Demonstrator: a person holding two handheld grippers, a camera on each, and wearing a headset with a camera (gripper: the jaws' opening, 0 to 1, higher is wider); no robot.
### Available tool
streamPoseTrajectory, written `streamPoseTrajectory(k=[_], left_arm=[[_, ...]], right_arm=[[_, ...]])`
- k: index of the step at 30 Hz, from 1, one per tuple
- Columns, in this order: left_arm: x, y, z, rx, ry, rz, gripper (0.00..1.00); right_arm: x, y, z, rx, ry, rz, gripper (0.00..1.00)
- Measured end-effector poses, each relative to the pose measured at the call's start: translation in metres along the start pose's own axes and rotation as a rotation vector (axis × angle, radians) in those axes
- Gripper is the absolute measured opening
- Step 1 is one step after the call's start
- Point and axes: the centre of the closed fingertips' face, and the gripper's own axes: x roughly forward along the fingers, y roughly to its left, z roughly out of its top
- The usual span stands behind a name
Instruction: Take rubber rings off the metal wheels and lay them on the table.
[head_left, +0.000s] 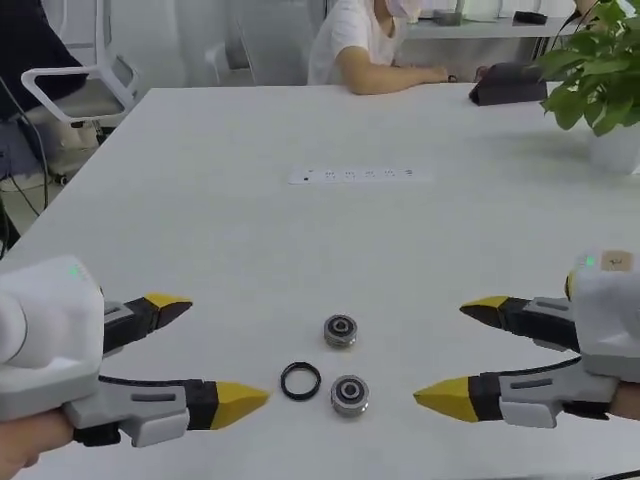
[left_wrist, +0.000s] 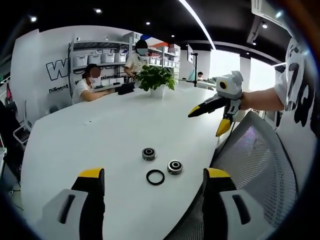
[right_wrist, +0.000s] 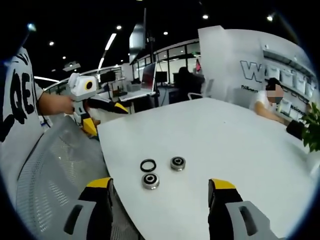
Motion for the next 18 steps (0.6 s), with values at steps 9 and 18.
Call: streamPoseTrajectory(k=[9, 18], left_arm=[[-0.002, -0.001, -0.003, 0.016, 0.008, 0.014, 0.79], [-0.005, 0.001, -0.003, 0.012, 0.001, 0.031, 0.79]], right_arm=[[-0.011, 0.003, -0.005, 0.005, -0.003, -0.032, 0.82], [-0.016, 0.003, -0.002, 0.0, -0.014, -0.049, 0.84]])
